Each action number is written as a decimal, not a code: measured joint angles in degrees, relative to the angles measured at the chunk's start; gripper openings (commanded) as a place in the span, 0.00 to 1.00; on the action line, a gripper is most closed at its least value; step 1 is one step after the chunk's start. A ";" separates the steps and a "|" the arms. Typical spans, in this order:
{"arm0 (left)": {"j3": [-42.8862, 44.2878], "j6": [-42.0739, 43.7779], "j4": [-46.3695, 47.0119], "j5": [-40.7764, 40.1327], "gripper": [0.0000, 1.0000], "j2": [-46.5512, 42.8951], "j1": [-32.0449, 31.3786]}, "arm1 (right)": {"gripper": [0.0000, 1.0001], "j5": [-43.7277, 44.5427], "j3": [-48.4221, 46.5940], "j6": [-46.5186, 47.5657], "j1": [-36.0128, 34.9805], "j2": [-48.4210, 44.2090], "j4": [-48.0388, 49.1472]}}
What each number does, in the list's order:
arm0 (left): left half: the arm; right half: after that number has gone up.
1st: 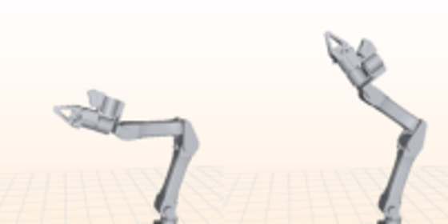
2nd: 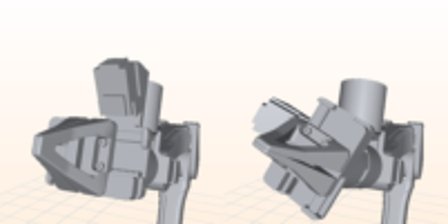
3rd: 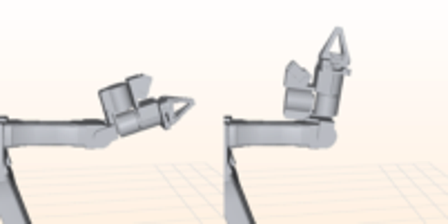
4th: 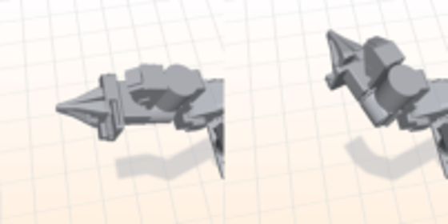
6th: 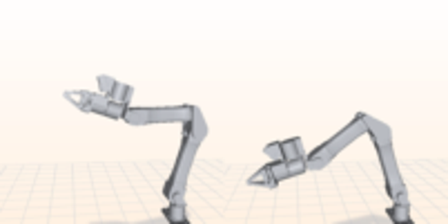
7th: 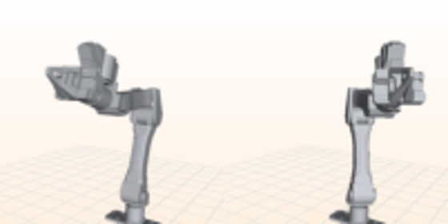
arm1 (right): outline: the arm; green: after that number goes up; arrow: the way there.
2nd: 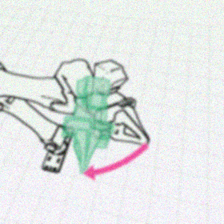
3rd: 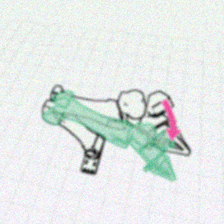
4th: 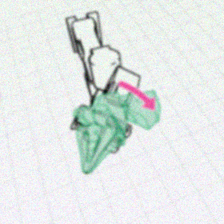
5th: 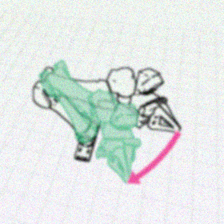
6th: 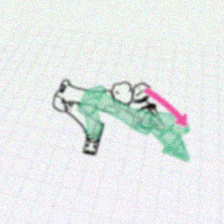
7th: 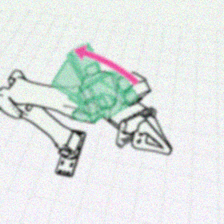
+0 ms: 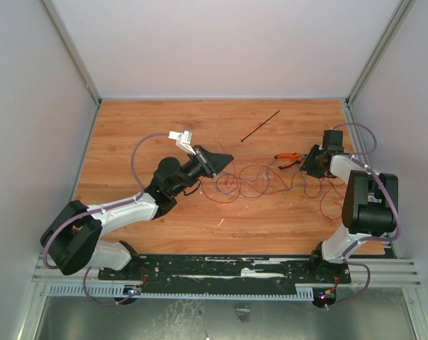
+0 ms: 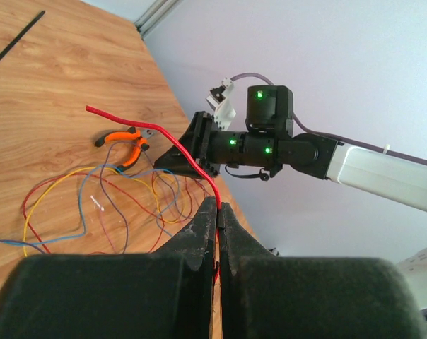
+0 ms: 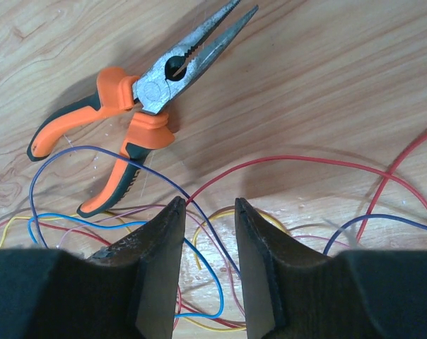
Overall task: Zip-tie the wires
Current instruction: Straighten the cable at the center of the board.
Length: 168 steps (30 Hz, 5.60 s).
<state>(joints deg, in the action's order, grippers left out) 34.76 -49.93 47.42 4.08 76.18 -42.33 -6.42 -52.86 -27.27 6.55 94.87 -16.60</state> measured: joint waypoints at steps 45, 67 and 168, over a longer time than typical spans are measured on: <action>0.00 0.57 0.04 0.11 0.00 0.33 0.00 | 0.22 -0.96 -1.79 -1.51 -0.11 -0.74 0.85; 0.00 0.57 0.09 0.33 0.00 0.59 0.00 | 0.32 -2.54 -0.52 -2.51 -0.17 -0.26 2.05; 1.16 11.87 -18.91 -19.98 0.00 8.50 -0.42 | 0.00 19.93 0.02 6.75 12.09 -9.97 -5.05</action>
<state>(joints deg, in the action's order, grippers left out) 35.92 -38.06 28.51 -15.90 84.68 -42.74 13.52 -52.84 -20.51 18.63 84.90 -21.65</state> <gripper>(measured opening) 0.020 0.009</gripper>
